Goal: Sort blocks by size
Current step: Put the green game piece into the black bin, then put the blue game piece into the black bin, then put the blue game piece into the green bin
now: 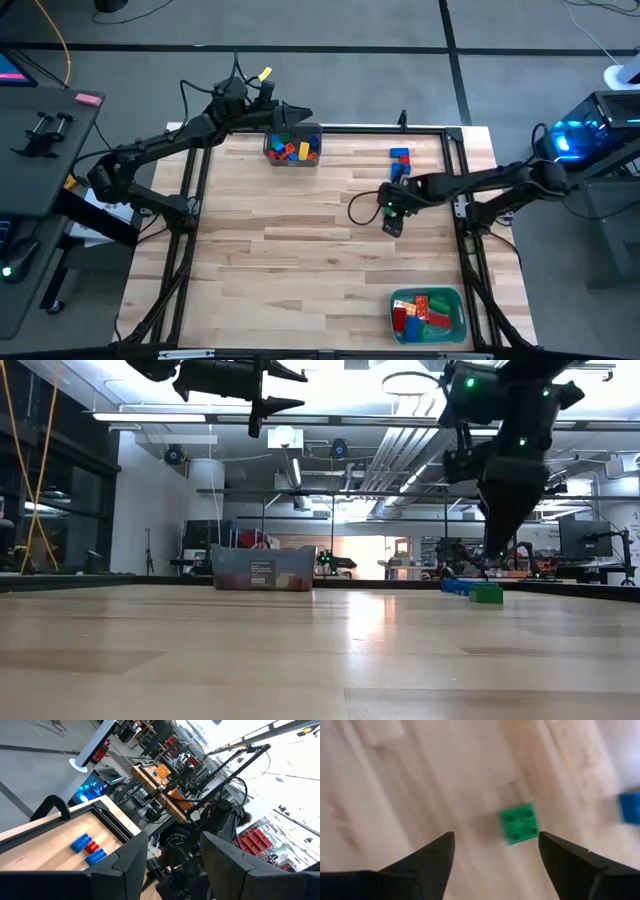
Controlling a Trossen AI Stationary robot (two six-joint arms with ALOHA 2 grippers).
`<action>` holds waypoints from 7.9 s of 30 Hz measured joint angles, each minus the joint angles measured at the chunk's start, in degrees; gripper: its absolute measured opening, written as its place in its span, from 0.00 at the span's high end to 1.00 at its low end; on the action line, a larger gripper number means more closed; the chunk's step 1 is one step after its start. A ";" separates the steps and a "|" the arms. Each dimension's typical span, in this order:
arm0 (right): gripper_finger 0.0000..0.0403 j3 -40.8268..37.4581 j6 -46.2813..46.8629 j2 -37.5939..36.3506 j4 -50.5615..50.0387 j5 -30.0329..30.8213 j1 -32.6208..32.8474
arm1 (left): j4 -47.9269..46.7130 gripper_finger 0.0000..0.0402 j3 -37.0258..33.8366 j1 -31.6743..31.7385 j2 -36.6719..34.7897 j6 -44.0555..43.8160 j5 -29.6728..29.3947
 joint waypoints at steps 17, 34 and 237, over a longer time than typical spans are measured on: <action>0.25 0.02 -20.11 10.14 1.74 -0.72 -8.81 | -0.52 0.58 0.00 -0.20 0.00 4.50 -0.02; 0.25 0.02 -20.33 10.14 3.08 -0.72 -8.74 | -0.85 0.58 0.00 -0.22 0.00 4.64 -0.20; 0.12 46.65 4.80 39.91 30.27 -4.47 -20.95 | 54.42 0.58 0.00 5.09 7.02 -24.81 27.14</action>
